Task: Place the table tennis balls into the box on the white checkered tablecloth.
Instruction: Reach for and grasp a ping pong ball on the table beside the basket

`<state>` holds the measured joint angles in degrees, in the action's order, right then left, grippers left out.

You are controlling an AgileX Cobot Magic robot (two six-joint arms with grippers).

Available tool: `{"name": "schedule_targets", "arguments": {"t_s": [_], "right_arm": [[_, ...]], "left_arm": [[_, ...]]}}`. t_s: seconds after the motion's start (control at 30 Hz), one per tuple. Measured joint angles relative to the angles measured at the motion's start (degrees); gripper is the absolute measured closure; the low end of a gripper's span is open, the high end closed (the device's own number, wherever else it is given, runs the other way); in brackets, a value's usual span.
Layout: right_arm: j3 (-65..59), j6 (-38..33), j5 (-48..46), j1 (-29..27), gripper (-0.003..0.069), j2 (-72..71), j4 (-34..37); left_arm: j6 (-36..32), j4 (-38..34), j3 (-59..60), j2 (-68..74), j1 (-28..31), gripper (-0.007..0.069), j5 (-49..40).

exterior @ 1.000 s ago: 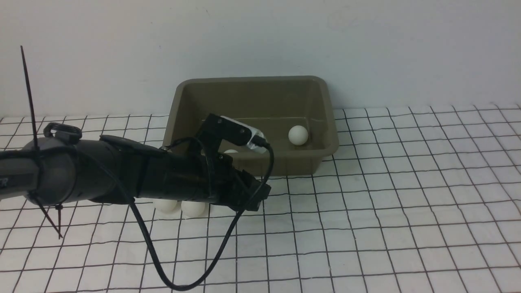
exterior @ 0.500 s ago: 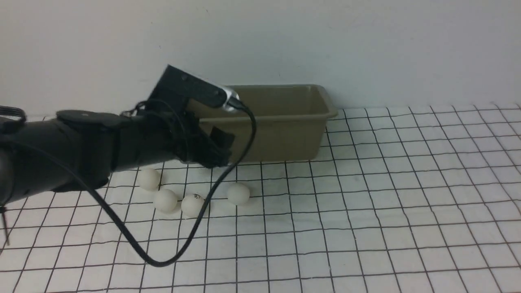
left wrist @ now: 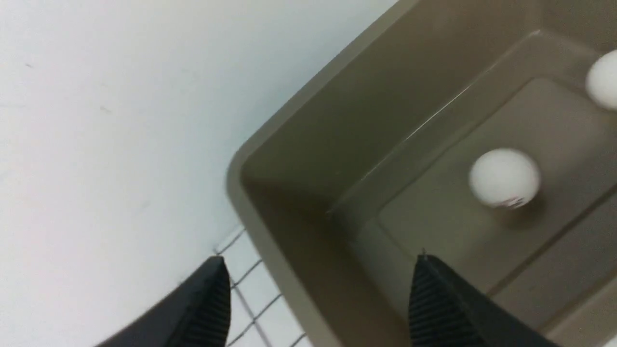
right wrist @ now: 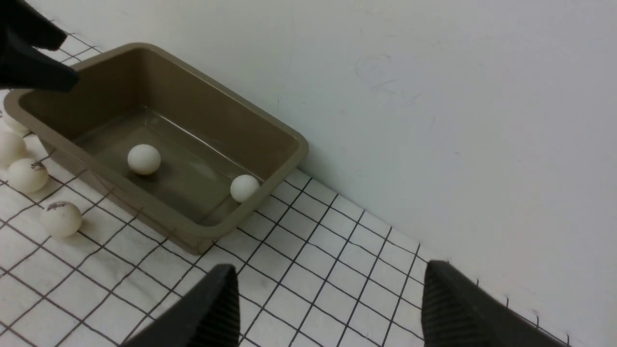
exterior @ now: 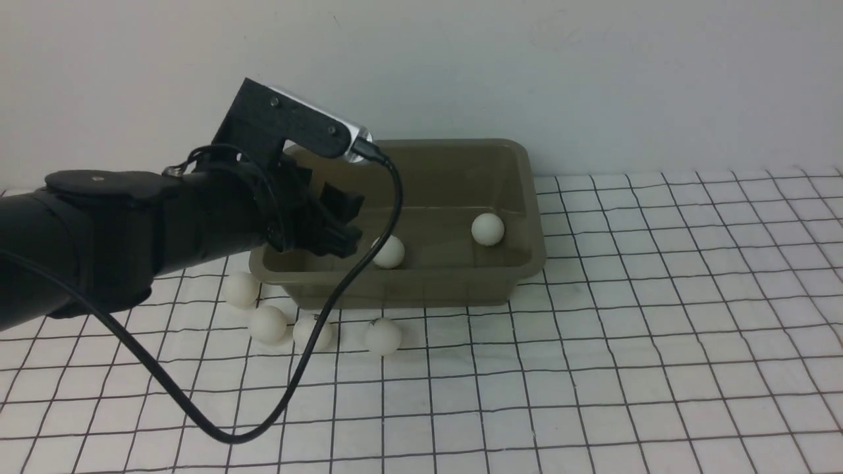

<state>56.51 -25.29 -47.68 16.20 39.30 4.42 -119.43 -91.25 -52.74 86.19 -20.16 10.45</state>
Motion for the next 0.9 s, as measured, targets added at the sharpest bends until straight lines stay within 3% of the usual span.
{"name": "schedule_targets", "arguments": {"t_s": [0.13,0.4,0.77,0.9], "right_arm": [[0.00,-0.02,0.06,0.00,0.0196,0.00,-0.15],[0.00,-0.02,0.22,0.00,0.0196,0.00,-0.15],[0.00,-0.02,0.33,0.00,0.0196,0.00,-0.15],[0.00,-0.02,0.33,0.00,0.0196,0.00,-0.15]], "left_arm": [[-6.48,-1.04,-1.37,0.00,0.00,0.0178,2.97],[-0.21,-7.61,-6.24,0.00,0.06,0.0178,-5.03],[21.25,-7.34,-6.46,-0.35,-2.99,0.0178,-26.59],[26.14,-6.91,-6.46,-0.47,-3.66,0.0178,-32.76]]}}
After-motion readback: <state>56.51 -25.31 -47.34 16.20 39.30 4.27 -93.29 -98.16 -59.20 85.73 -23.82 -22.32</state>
